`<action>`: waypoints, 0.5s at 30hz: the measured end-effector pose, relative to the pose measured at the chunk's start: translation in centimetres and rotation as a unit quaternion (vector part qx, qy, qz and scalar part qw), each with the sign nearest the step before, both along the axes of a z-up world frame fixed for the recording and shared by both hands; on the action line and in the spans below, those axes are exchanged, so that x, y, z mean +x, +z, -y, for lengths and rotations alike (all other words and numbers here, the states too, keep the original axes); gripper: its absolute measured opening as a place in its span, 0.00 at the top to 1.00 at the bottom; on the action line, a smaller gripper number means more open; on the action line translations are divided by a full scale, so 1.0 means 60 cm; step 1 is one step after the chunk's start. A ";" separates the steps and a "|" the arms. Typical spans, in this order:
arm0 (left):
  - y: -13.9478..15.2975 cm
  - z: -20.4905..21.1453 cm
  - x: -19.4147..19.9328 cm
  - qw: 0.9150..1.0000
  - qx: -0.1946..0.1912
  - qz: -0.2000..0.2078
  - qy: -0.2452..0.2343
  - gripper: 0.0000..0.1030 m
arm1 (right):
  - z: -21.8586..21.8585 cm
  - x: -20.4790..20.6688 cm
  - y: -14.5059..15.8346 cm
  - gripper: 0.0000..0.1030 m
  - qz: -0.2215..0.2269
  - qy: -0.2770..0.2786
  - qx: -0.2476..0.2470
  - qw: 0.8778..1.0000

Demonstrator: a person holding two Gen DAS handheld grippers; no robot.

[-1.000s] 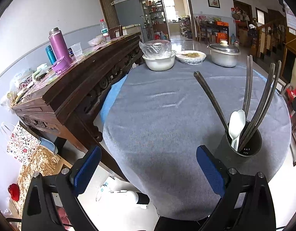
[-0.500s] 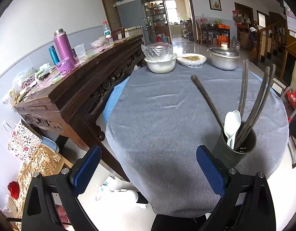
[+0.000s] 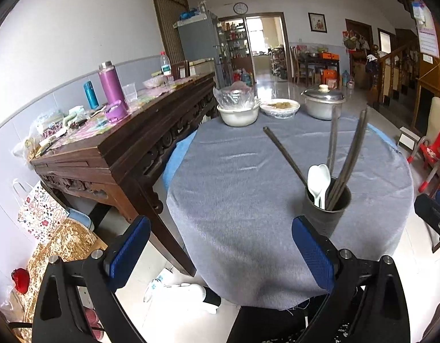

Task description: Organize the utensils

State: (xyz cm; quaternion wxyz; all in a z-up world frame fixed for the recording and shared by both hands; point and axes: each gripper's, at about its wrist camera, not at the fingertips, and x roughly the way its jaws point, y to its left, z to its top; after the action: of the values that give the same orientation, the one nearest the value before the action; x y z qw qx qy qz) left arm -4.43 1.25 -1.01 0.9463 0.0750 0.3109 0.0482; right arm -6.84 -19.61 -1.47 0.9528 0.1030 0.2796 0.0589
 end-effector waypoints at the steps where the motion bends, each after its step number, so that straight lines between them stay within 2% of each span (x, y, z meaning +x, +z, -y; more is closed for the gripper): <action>1: 0.003 0.001 -0.006 1.000 0.000 0.003 -0.001 0.04 | 0.000 -0.004 0.002 0.14 -0.001 -0.002 0.002 1.000; 7: 0.020 0.003 -0.028 1.000 -0.007 0.021 -0.008 0.04 | -0.006 -0.022 0.016 0.14 0.004 -0.008 -0.011 1.000; 15: 0.023 0.004 -0.033 1.000 -0.012 0.023 -0.016 0.04 | -0.016 -0.025 0.020 0.14 -0.006 -0.014 -0.016 1.000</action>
State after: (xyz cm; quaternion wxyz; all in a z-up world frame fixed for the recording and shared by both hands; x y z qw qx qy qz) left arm -6.39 0.99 0.39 0.9547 0.0679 0.2879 0.0310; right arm -8.32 -18.67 -0.24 0.9532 0.0921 0.2850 0.0402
